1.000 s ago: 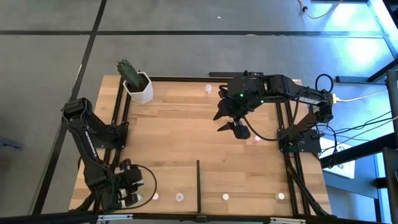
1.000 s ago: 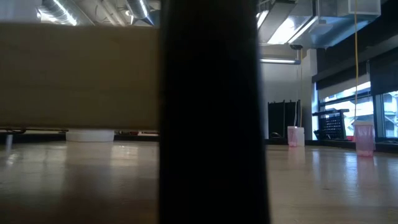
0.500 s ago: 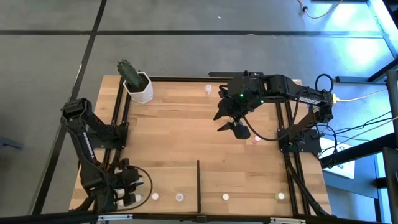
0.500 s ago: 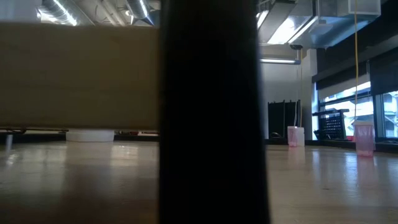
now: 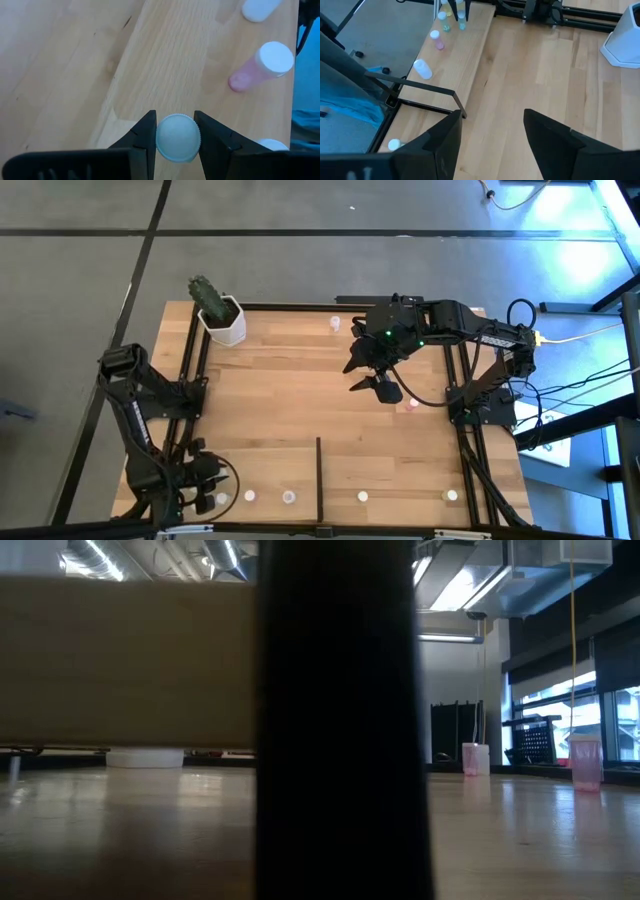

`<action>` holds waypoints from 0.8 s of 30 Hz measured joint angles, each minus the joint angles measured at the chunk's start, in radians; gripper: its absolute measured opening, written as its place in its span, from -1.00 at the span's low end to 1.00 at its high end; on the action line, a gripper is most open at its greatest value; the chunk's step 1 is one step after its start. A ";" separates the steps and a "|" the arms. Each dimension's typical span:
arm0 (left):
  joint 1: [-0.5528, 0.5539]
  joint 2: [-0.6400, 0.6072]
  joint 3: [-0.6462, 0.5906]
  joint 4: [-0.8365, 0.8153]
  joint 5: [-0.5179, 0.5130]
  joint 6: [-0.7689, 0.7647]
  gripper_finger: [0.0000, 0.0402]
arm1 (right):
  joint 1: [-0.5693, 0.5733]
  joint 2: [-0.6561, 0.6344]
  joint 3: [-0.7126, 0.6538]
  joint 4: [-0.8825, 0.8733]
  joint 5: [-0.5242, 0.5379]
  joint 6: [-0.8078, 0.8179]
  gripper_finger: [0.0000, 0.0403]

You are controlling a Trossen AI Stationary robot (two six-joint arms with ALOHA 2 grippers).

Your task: Pick and place medicine bottles onto shelf by color

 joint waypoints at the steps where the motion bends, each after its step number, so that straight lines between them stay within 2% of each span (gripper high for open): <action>1: 0.000 0.004 0.000 0.002 0.000 -0.001 -0.51 | 0.000 0.000 0.000 0.000 0.000 0.000 0.07; 13: 0.000 0.009 0.000 0.007 0.001 -0.008 -0.50 | 0.000 0.000 0.000 0.000 0.000 0.000 0.07; 24: 0.000 0.011 0.000 0.007 0.011 -0.022 -0.19 | 0.000 0.000 0.000 0.000 0.000 0.000 0.07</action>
